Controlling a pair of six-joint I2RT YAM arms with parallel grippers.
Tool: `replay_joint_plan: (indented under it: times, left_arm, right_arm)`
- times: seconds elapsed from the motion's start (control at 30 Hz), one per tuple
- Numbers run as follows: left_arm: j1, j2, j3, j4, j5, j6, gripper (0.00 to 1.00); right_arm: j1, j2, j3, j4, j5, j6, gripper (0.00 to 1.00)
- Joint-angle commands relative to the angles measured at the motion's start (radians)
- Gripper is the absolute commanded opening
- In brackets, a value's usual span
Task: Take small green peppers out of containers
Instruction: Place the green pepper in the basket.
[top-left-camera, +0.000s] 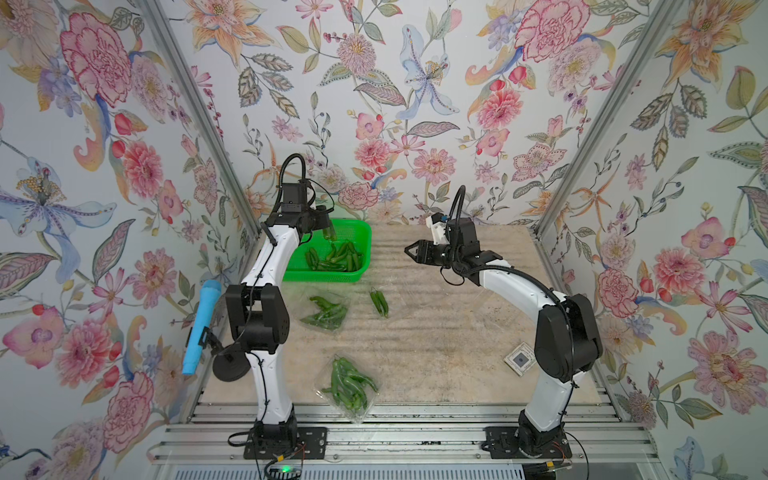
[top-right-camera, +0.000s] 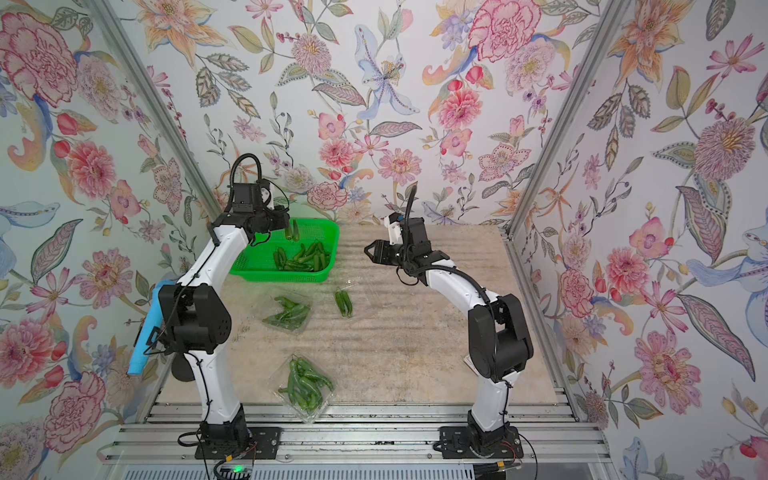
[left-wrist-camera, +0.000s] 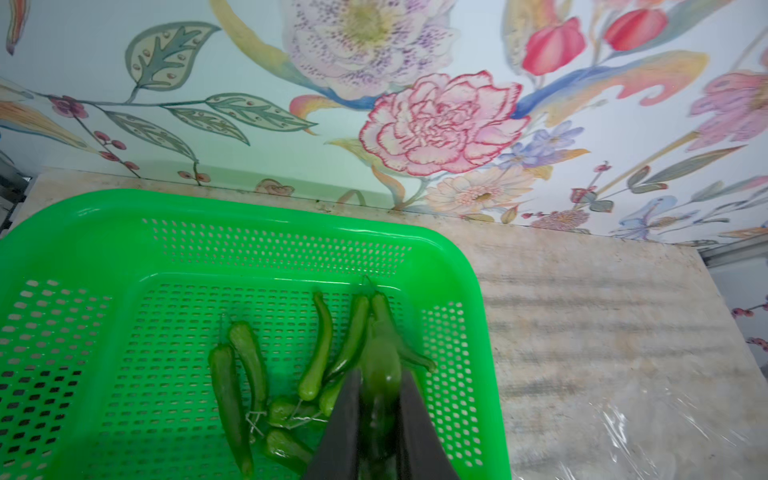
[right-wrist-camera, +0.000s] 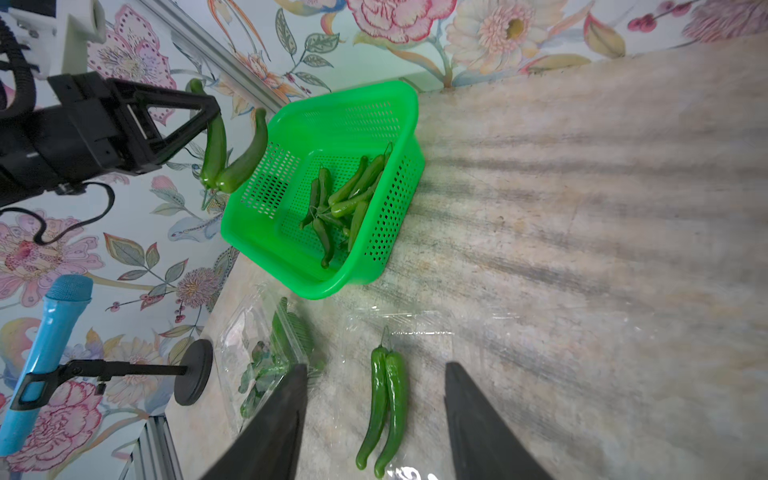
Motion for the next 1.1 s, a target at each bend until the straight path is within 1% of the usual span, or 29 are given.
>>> replay_joint_plan:
  times: [0.0, 0.1, 0.17, 0.23, 0.27, 0.37, 0.5, 0.6, 0.67, 0.73, 0.8, 0.87, 0.97, 1.07]
  left_arm:
    - [0.004, 0.108, 0.030, -0.060, 0.016, 0.023, 0.20]
    - [0.016, 0.166, 0.059, -0.059, 0.015, 0.018, 0.30]
    - [0.019, 0.182, 0.061, -0.053, 0.022, 0.016, 0.45]
    - [0.020, 0.175, 0.052, -0.055, 0.034, 0.019, 0.46]
    - [0.019, 0.150, 0.025, -0.041, 0.037, 0.014, 0.47]
    - [0.010, 0.017, -0.128, 0.040, 0.041, -0.001, 0.51]
    - [-0.041, -0.207, -0.397, 0.130, 0.059, -0.017, 0.53]
    - [-0.127, -0.313, -0.539, 0.134, 0.051, -0.051, 0.51]
    - [-0.190, -0.351, -0.601, 0.133, 0.038, -0.086, 0.50]
    - [-0.257, -0.364, -0.636, 0.125, 0.013, -0.121, 0.48]
    - [-0.318, -0.348, -0.643, 0.098, -0.044, -0.151, 0.47]
    - [-0.349, -0.319, -0.646, 0.093, -0.084, -0.193, 0.47]
    - [-0.384, -0.287, -0.663, 0.140, -0.094, -0.256, 0.46]
    - [-0.422, -0.249, -0.637, 0.138, -0.126, -0.276, 0.46]
  right_arm:
    - [0.014, 0.040, 0.038, -0.009, -0.025, 0.024, 0.55]
    - [0.022, 0.060, 0.039, -0.010, -0.038, 0.027, 0.55]
    - [0.026, 0.065, 0.033, -0.009, -0.045, 0.027, 0.55]
    - [0.025, 0.061, 0.018, -0.011, -0.040, 0.023, 0.55]
    - [0.025, 0.052, 0.008, -0.012, -0.034, 0.015, 0.55]
    - [0.013, 0.011, -0.033, -0.024, -0.011, -0.008, 0.55]
    - [-0.015, -0.057, -0.105, -0.052, 0.011, -0.037, 0.56]
    - [-0.033, -0.109, -0.167, -0.068, 0.034, -0.052, 0.56]
    - [-0.042, -0.146, -0.215, -0.068, 0.047, -0.058, 0.56]
    - [-0.048, -0.185, -0.262, -0.068, 0.067, -0.063, 0.56]
    - [-0.052, -0.222, -0.306, -0.068, 0.081, -0.068, 0.56]
    - [-0.055, -0.254, -0.346, -0.068, 0.097, -0.073, 0.56]
    - [-0.060, -0.295, -0.395, -0.066, 0.108, -0.077, 0.56]
    - [-0.070, -0.328, -0.438, -0.059, 0.103, -0.086, 0.56]
